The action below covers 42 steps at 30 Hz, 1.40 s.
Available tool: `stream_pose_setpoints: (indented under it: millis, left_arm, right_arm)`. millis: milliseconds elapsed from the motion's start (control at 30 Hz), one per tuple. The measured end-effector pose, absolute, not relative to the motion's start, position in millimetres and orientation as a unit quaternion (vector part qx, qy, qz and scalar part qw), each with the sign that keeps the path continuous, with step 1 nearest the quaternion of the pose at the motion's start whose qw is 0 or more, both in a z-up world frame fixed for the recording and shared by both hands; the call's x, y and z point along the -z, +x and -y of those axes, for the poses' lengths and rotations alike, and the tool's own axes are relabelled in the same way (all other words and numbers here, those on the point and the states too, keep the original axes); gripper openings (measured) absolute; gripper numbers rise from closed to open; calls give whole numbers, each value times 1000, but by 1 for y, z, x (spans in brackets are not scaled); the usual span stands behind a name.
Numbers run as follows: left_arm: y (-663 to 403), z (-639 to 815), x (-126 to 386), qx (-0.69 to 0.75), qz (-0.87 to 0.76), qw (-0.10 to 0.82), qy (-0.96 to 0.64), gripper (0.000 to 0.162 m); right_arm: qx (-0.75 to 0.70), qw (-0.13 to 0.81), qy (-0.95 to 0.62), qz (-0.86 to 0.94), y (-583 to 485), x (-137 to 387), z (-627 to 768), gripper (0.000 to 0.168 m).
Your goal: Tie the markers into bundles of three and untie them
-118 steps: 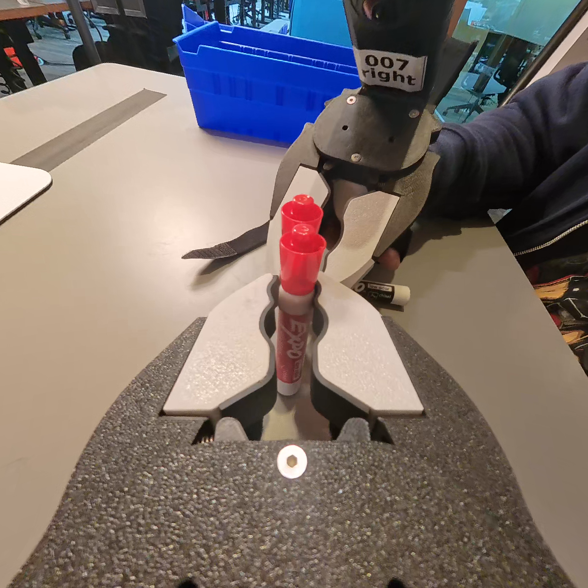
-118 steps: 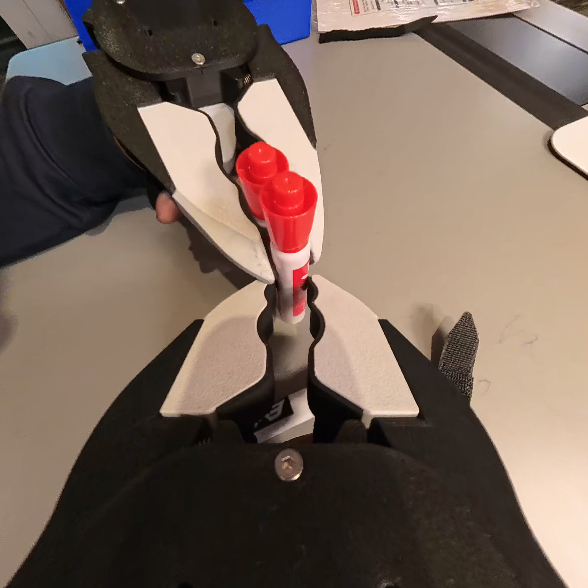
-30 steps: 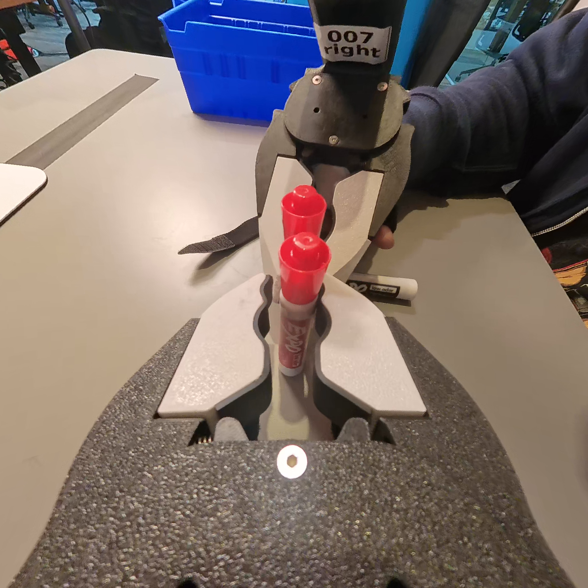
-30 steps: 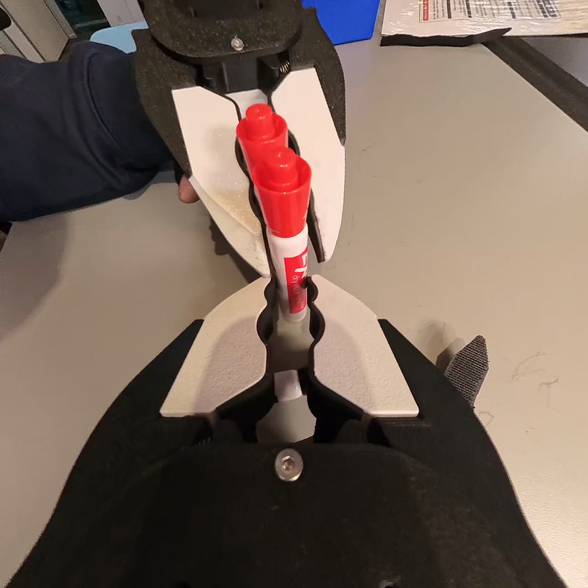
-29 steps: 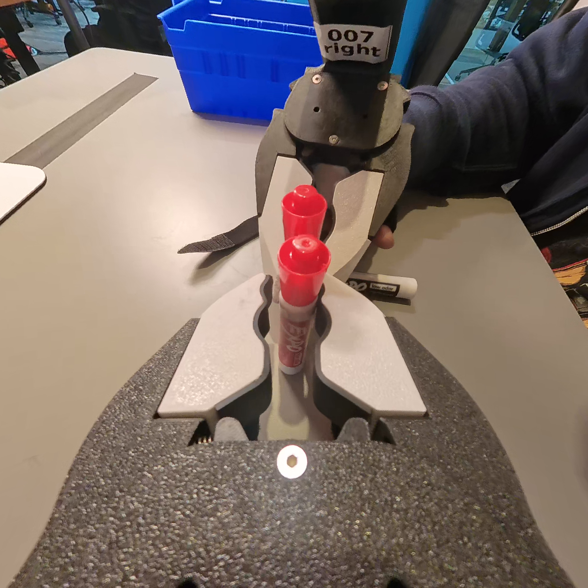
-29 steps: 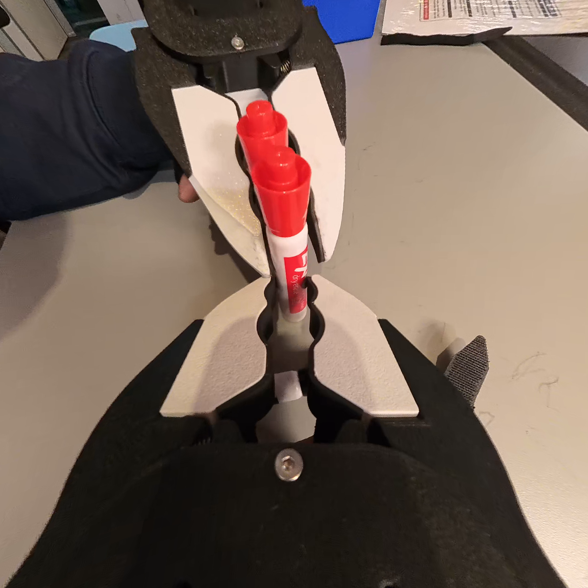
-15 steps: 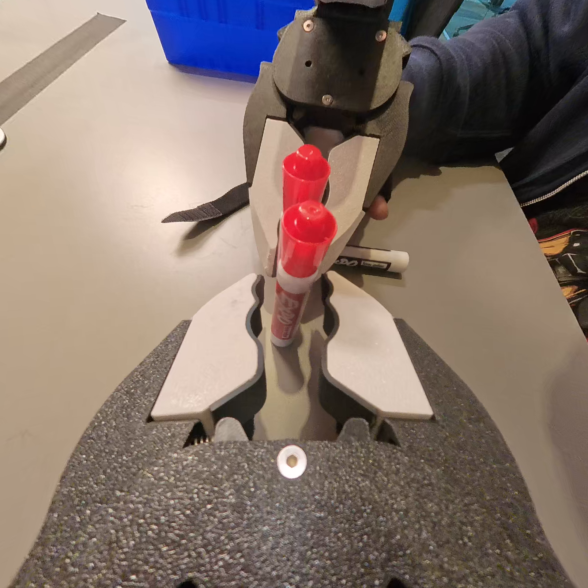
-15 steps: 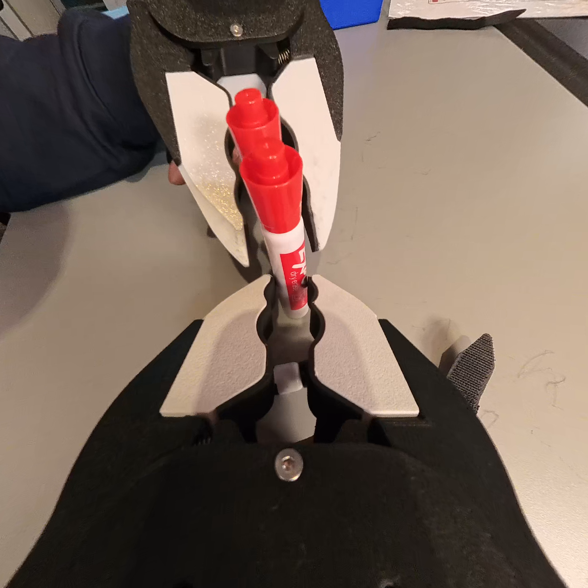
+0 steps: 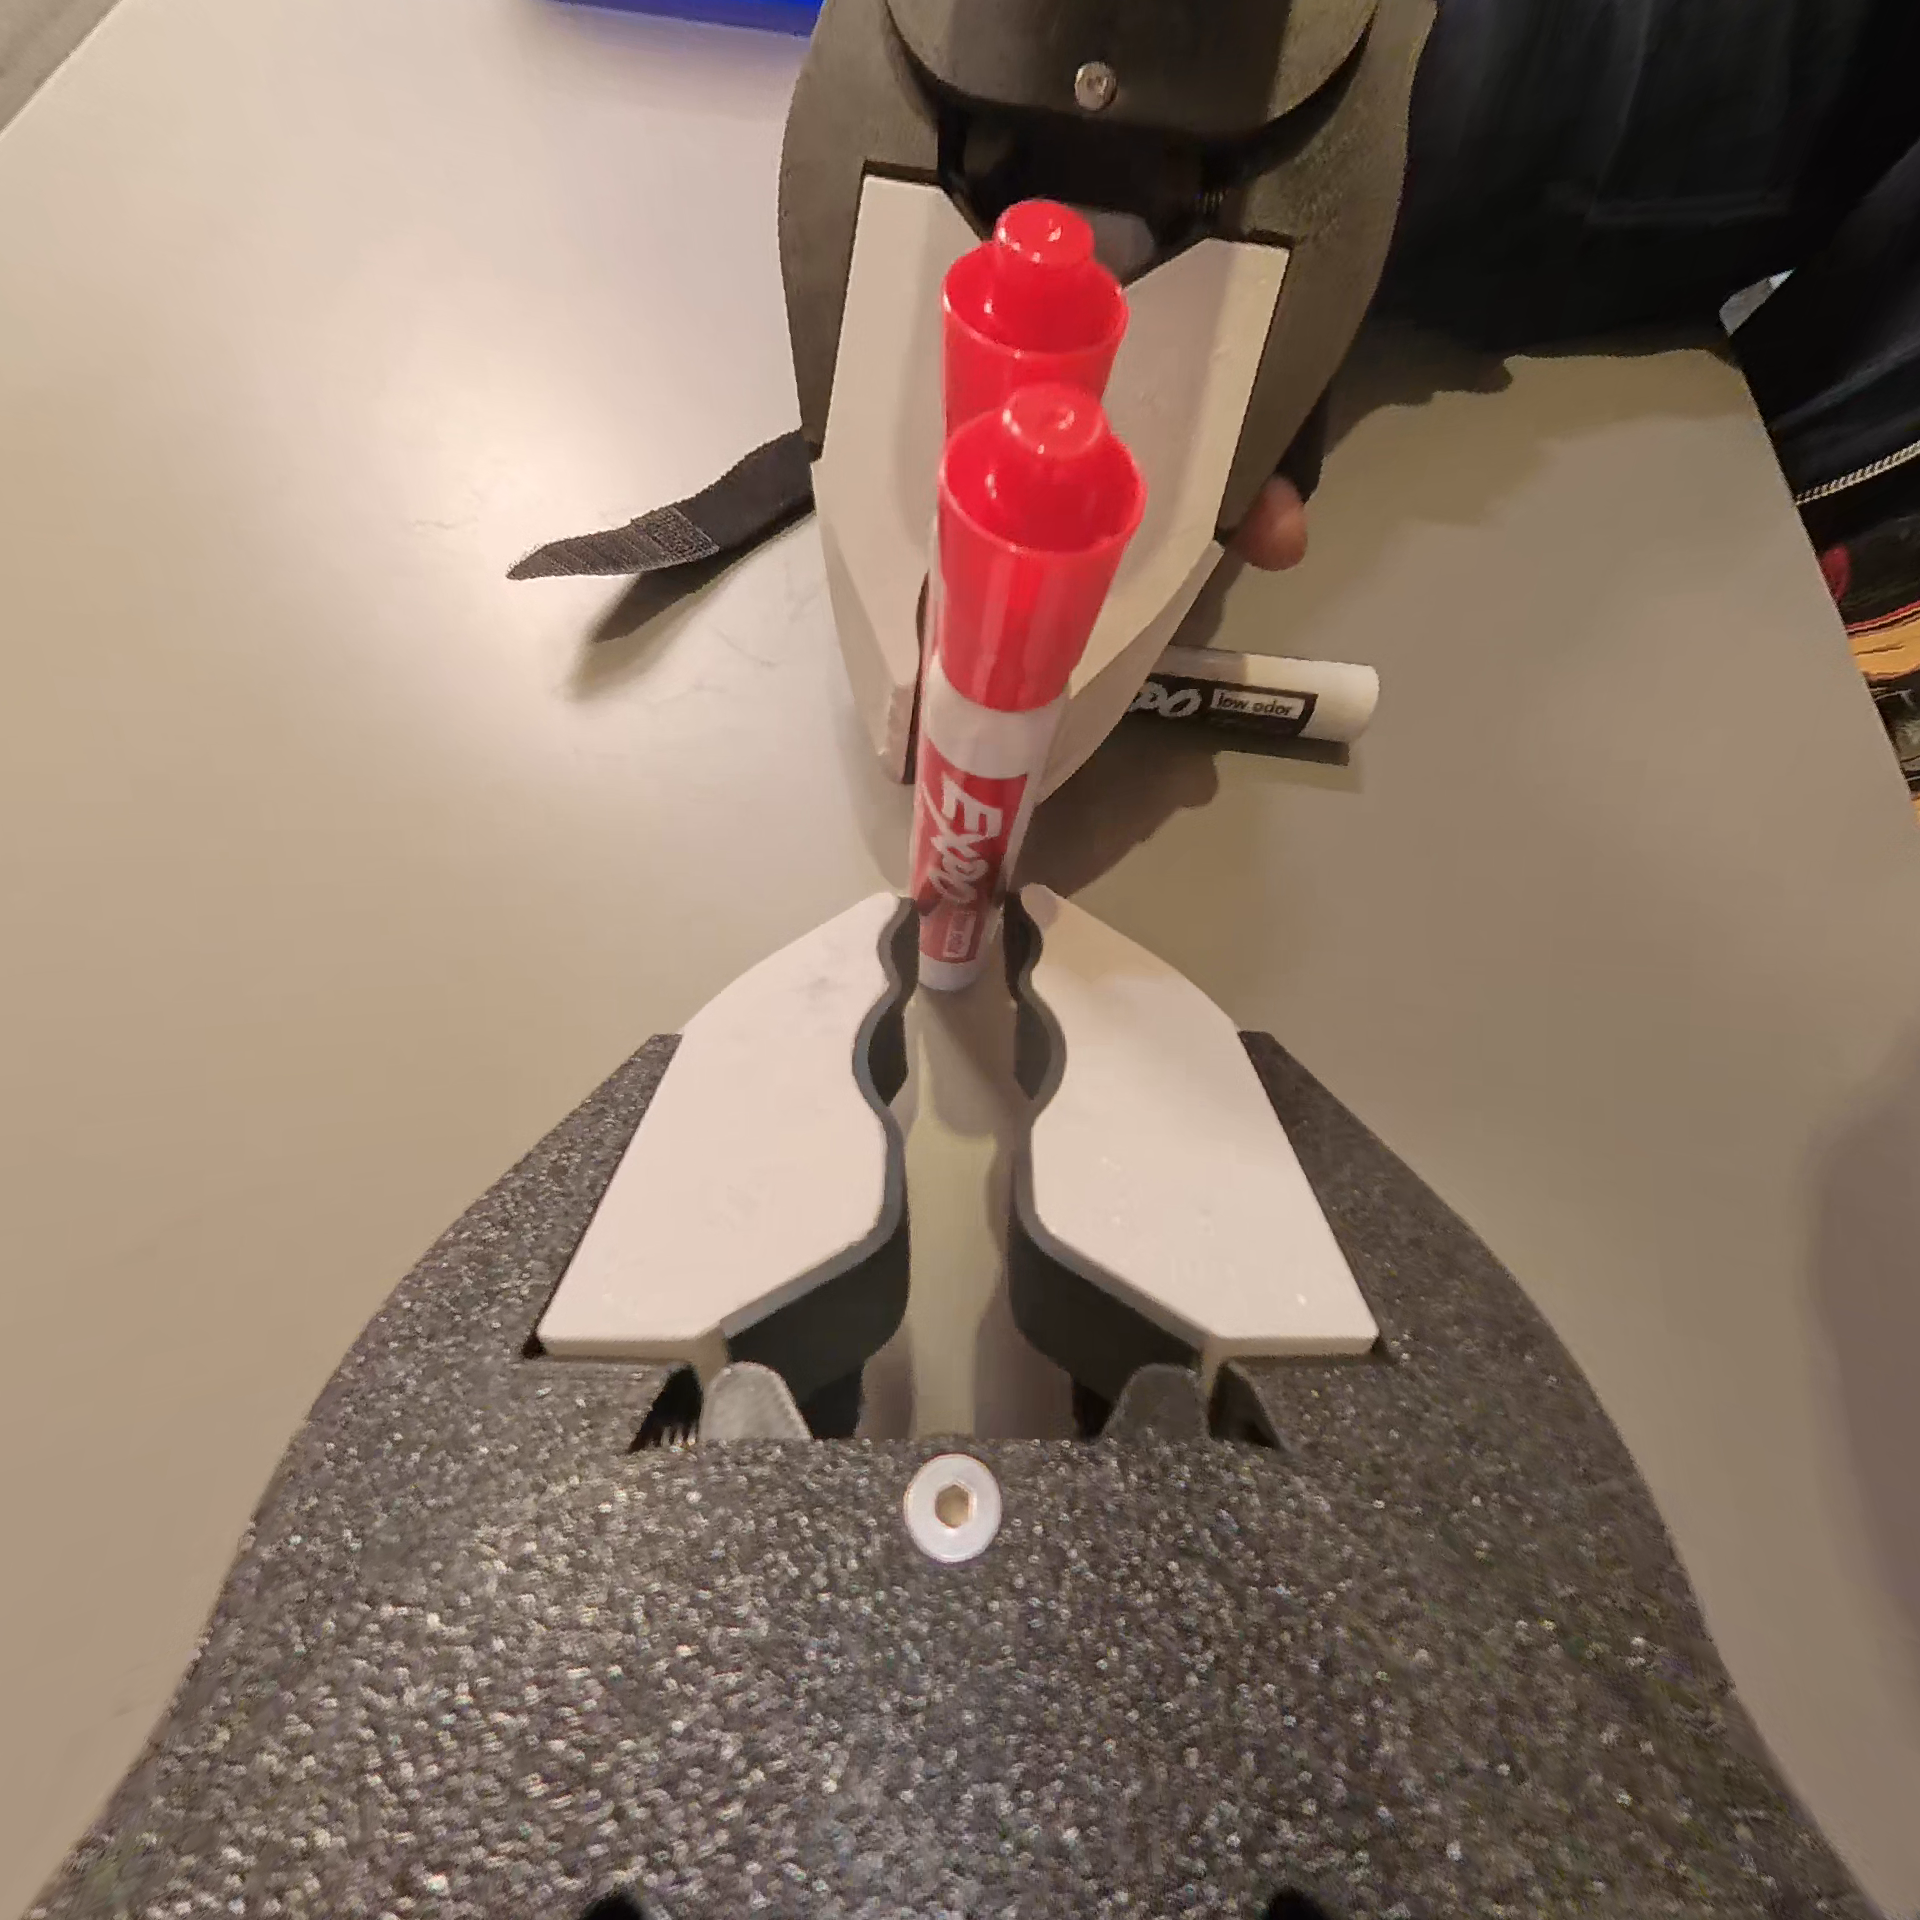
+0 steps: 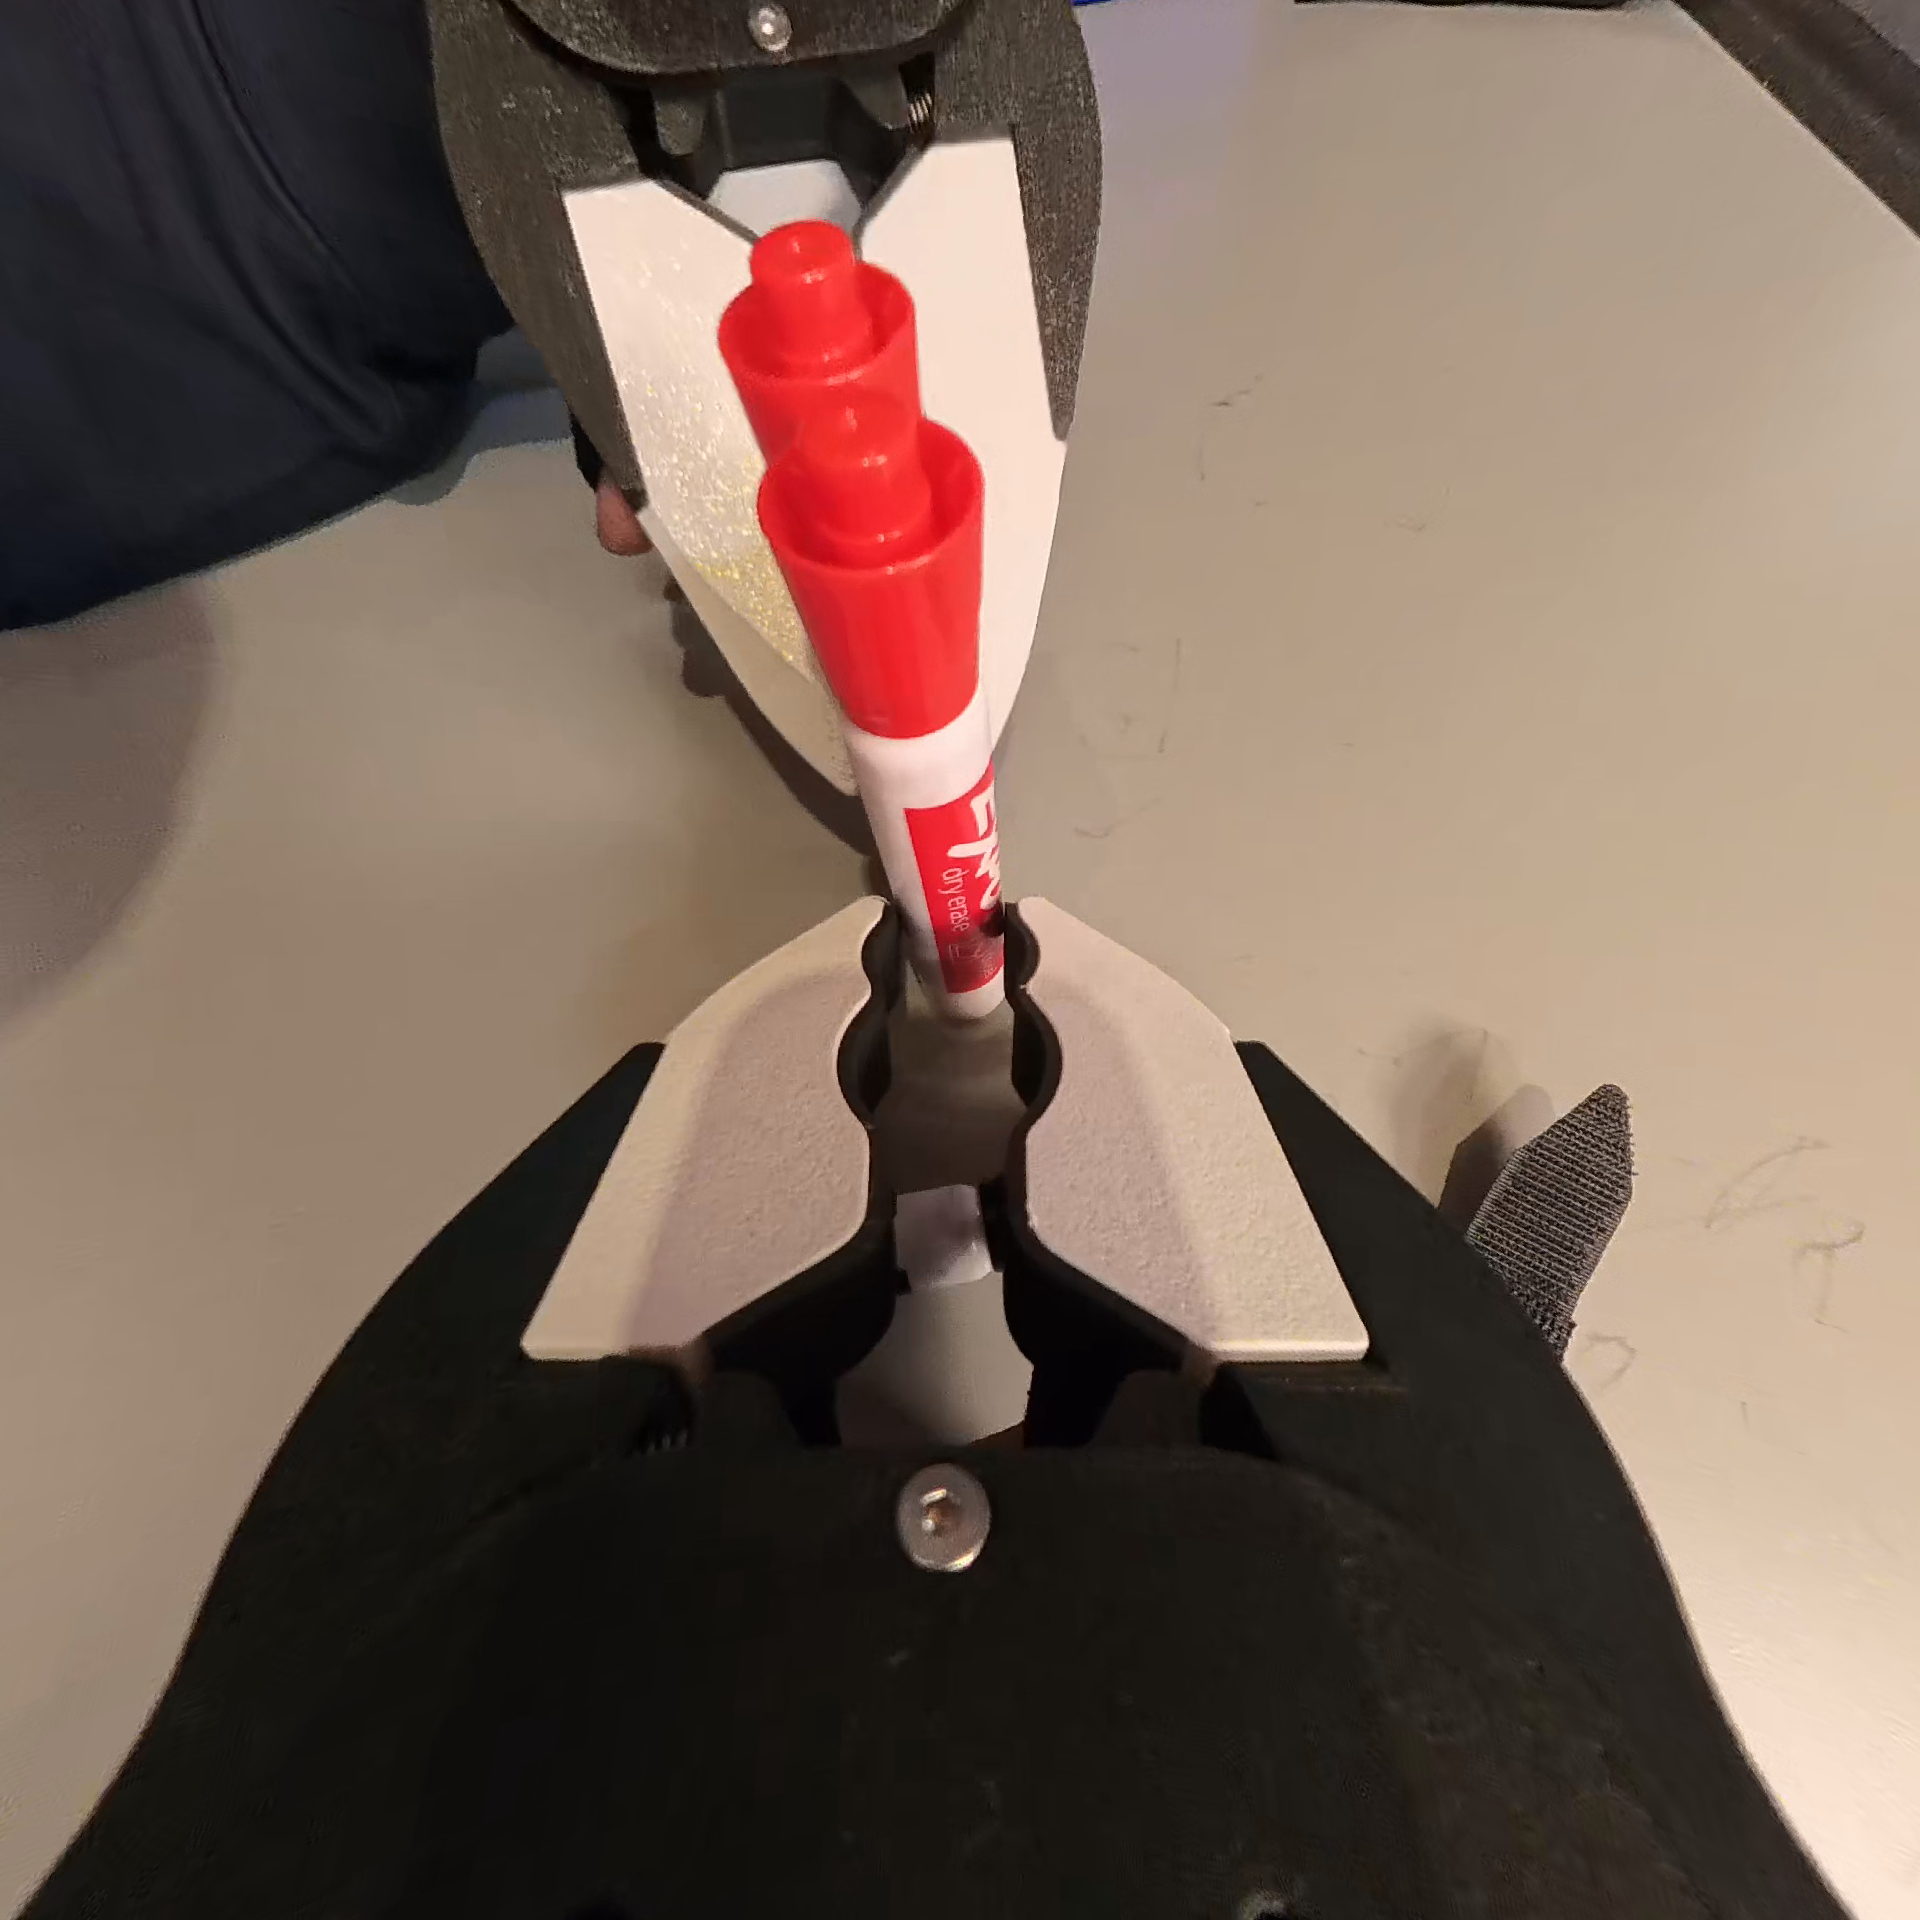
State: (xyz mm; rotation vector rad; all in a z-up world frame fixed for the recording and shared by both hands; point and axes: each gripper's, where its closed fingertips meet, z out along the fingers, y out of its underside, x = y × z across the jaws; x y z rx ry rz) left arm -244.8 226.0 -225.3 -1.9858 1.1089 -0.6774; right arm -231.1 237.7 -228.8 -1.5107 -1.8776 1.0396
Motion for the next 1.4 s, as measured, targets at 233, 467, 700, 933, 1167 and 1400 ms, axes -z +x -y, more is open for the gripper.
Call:
stream_pose_setpoints:
  millis: [233, 467, 700, 933, 1167, 1400]
  left_arm:
    - [-242, -227, 227, 267, -433, 376, -775, 15]
    - [-242, -227, 227, 270, -431, 376, -774, 15]
    - [-242, -226, 230, 269, -435, 370, -776, 16]
    - [-241, -225, 230, 270, -439, 368, -774, 20]
    - [-239, -226, 227, 271, -438, 377, -770, 29]
    - [-230, -230, 217, 285, -433, 405, -753, 33]
  right_arm:
    - [-380, 253, -556, 694, -232, 230, -237, 19]
    - [-383, 248, -555, 696, -232, 231, -236, 19]
    - [-383, 243, -555, 698, -232, 231, -236, 20]
    - [-385, 242, -554, 698, -232, 231, -235, 23]
    - [-388, 241, -548, 701, -228, 230, -233, 31]
    - [-398, 250, -541, 697, -219, 224, -234, 33]
